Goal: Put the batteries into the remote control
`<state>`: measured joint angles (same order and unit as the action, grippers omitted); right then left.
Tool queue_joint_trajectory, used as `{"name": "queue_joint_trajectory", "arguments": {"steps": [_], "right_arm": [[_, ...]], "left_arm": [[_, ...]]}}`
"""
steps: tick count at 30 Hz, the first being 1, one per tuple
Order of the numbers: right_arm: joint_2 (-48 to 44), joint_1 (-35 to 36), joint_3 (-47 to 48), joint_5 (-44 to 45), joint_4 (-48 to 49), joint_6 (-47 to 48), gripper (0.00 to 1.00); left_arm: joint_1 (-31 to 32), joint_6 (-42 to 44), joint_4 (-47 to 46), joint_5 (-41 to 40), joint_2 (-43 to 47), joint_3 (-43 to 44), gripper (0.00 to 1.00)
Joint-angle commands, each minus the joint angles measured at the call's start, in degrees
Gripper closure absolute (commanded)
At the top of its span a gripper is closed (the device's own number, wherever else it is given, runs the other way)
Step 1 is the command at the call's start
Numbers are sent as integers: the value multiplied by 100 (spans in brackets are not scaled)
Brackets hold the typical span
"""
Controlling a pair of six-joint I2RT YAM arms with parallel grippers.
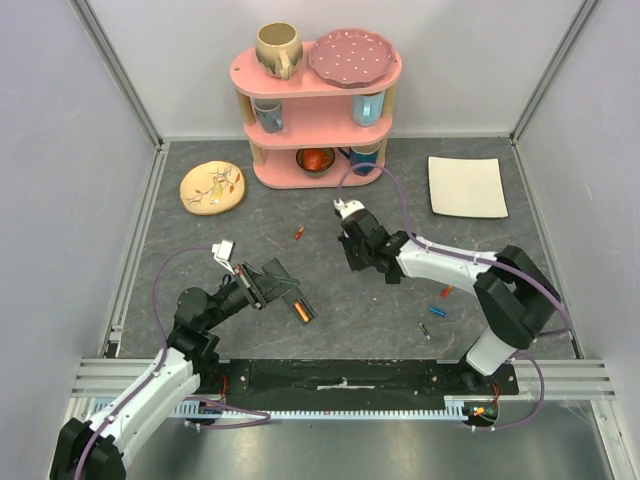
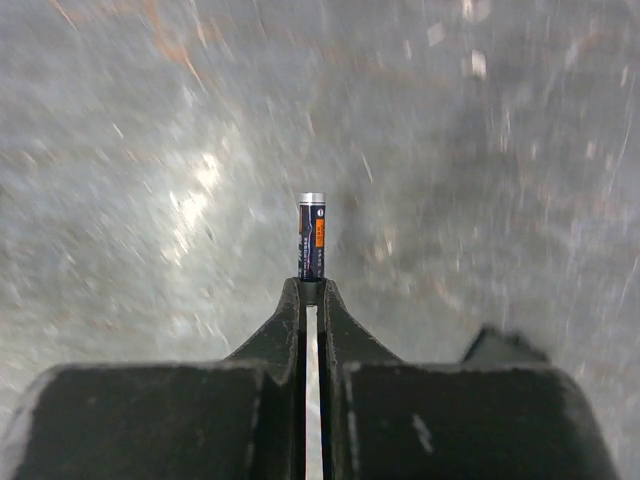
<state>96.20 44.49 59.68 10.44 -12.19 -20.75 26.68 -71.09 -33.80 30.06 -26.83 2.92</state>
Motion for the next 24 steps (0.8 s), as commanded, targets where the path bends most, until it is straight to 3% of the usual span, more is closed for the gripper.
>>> {"name": "queue_joint_trajectory", "arguments": {"steps": [1, 12, 18, 24], "right_arm": [[-470, 42, -676, 20, -547, -675, 100], [-630, 156, -1046, 73, -935, -588, 100], [-532, 200, -1090, 37, -988, -544, 80], [-462, 192, -1011, 29, -1049, -491, 73]], "left_arm": [[-40, 87, -697, -18, -374, 77, 98], [-40, 78, -1058, 52, -762, 60, 98], [-40, 86, -839, 35, -561, -28, 98], [-40, 104, -821, 26, -551, -46, 98]]}}
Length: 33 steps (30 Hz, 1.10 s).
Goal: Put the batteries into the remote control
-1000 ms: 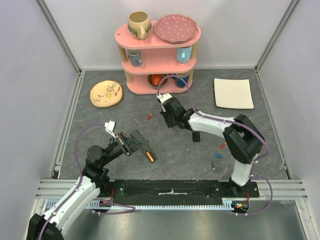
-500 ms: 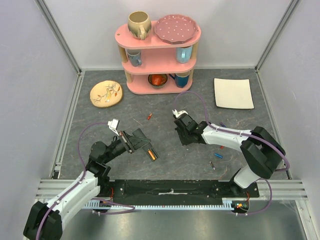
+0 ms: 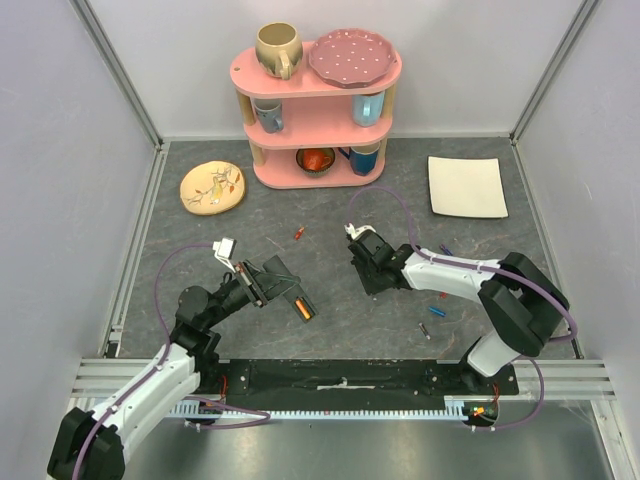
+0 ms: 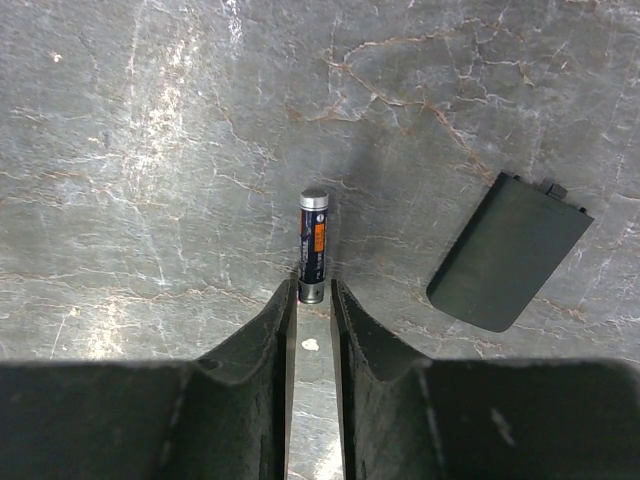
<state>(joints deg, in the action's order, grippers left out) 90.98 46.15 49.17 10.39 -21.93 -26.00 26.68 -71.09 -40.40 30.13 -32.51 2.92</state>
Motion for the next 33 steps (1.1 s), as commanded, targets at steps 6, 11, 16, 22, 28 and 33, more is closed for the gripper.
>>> {"name": "queue_joint_trajectory", "arguments": {"steps": [6, 11, 16, 22, 28, 33], "right_arm": [[104, 26, 119, 68, -153, 86, 71], [271, 26, 225, 129, -171, 191, 69], [429, 26, 348, 147, -171, 244, 69], [456, 25, 374, 130, -171, 253, 70], [359, 26, 225, 42, -153, 192, 71], [324, 26, 76, 15, -118, 165, 72]], "left_arm": [[-40, 104, -196, 19, 8, -81, 98], [-40, 78, -301, 19, -18, -151, 98], [-40, 60, -328, 28, -18, -204, 98], [-40, 43, -337, 37, 8, -213, 98], [-31, 60, -372, 28, -18, -230, 98], [-31, 51, -389, 19, -45, -230, 98]]}}
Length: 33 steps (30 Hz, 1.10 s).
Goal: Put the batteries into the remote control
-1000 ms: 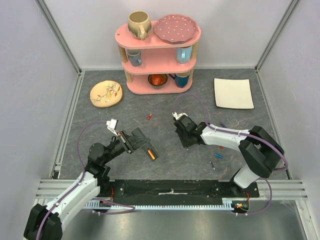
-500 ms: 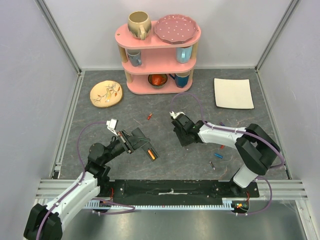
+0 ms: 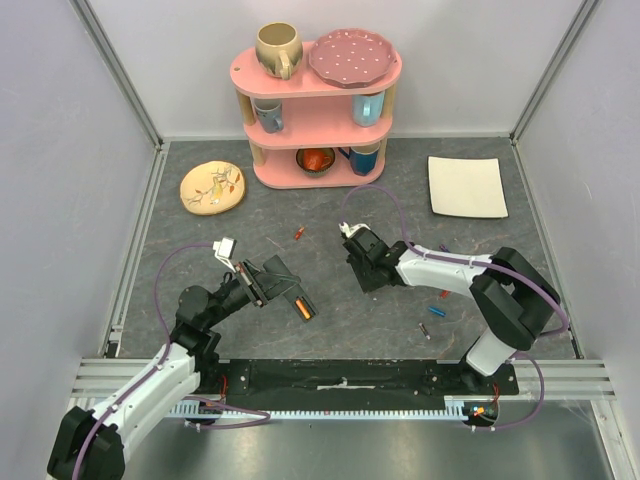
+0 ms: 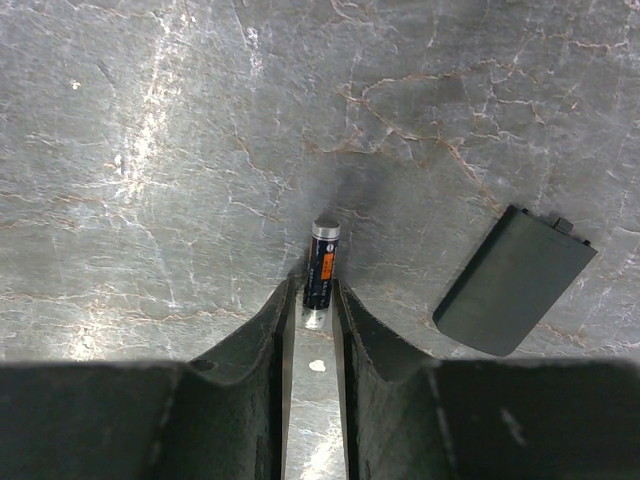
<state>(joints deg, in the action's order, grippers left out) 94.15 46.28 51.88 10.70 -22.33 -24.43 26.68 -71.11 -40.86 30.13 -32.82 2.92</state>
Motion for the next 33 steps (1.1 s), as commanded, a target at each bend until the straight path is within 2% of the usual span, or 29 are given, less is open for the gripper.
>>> {"name": "queue_joint_trajectory", "arguments": {"steps": [1, 5, 10, 14, 18, 21, 25, 30, 33], "right_arm": [[7, 4, -230, -15, -61, 17, 73], [25, 12, -301, -41, -35, -10, 82], [-54, 12, -380, -7, -8, -80, 100], [-554, 12, -424, 29, -26, -185, 100], [-1878, 12, -302, -199, -245, -247, 100], [-2478, 30, 128, -559, -753, -186, 100], [-2726, 266, 936, -674, -1501, -28, 100], [-2832, 1215, 1402, -297, -1748, -106, 100], [-2490, 1638, 1894, -182, -2108, -10, 100]], "left_arm": [[-40, 54, -352, 19, -23, -230, 98], [-40, 45, -361, 28, -32, -221, 98], [-40, 62, -352, 19, -67, -222, 98], [-40, 62, -510, -7, -277, -169, 98], [-31, -43, -1028, -16, -743, -46, 98], [-31, -104, -1415, -95, -1068, -19, 98], [-31, -157, -1854, -227, -1507, -19, 98], [-13, -342, -2469, -192, -2096, -46, 98], [13, -509, -2935, -130, -2597, -46, 98]]}}
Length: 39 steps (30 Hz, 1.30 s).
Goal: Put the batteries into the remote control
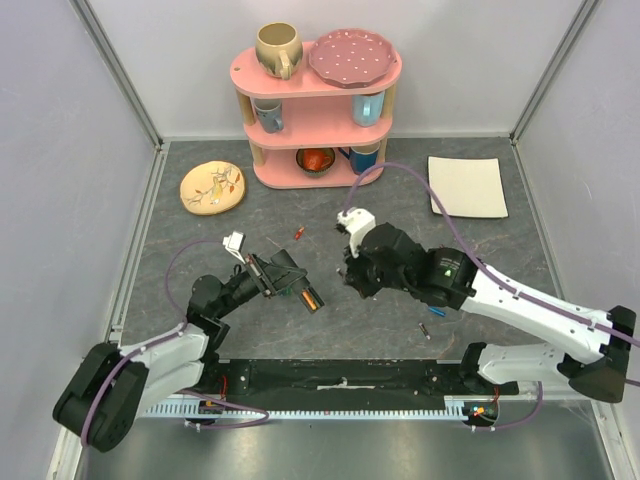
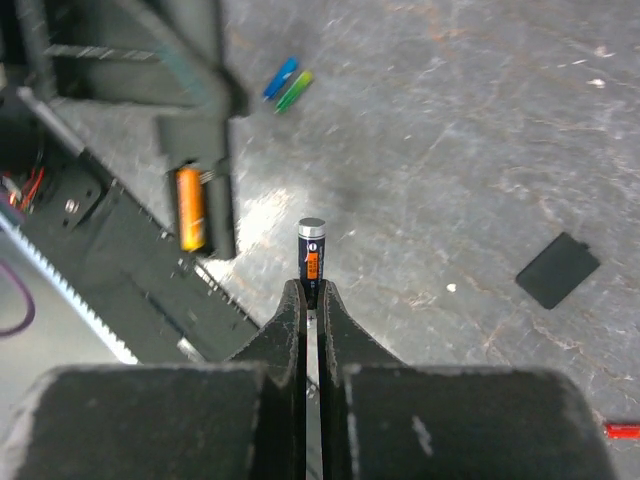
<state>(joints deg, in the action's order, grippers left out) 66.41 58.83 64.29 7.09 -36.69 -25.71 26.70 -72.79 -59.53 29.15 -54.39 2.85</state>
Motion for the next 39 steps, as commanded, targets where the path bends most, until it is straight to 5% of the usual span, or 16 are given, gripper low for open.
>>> {"name": "queue_joint_trajectory", "arguments": {"steps": [1, 39], "right_arm": [[485, 480, 759, 178, -778, 137, 100], [1831, 674, 1516, -1175, -1016, -346, 100]], "left_arm": [[20, -375, -1192, 20, -536, -4, 98], [160, -130, -772, 39, -679, 163, 98]]}}
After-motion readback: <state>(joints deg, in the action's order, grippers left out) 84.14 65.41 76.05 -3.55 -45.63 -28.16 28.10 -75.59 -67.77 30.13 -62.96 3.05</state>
